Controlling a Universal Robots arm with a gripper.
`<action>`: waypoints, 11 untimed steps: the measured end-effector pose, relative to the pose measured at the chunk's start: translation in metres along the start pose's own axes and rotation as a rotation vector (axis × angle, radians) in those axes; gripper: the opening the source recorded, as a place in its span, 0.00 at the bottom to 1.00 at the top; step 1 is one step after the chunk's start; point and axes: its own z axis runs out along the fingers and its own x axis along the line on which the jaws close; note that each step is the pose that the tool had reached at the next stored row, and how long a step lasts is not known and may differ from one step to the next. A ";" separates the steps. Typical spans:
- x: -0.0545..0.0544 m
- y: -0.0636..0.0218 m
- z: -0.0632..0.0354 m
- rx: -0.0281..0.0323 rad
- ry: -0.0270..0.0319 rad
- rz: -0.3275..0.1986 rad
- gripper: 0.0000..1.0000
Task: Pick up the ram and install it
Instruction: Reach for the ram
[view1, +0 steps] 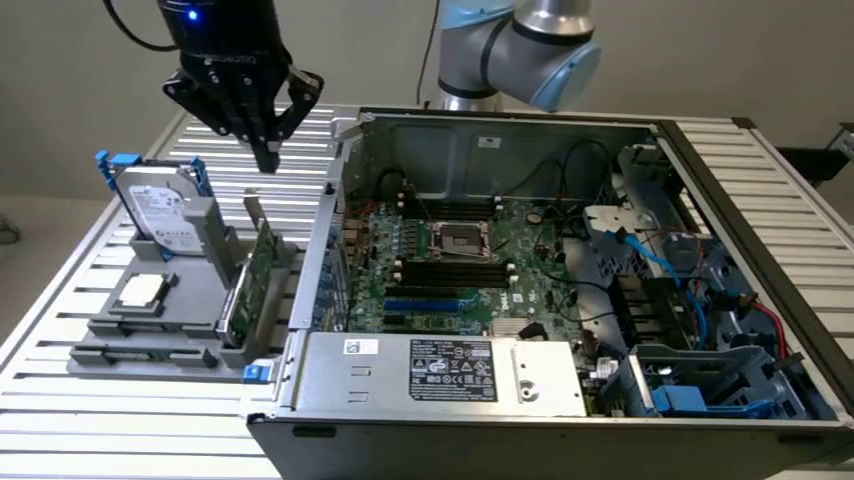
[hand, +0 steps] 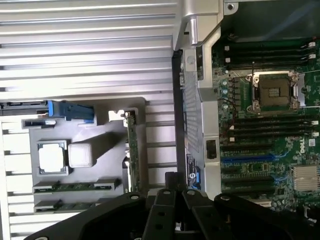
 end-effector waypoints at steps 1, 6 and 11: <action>0.004 -0.0015 0.0003 0.0000 0.0000 0.000 0.11; 0.027 -0.0091 0.0020 0.0001 0.0000 0.000 0.11; 0.049 -0.0167 0.0037 0.0001 0.0000 0.000 0.11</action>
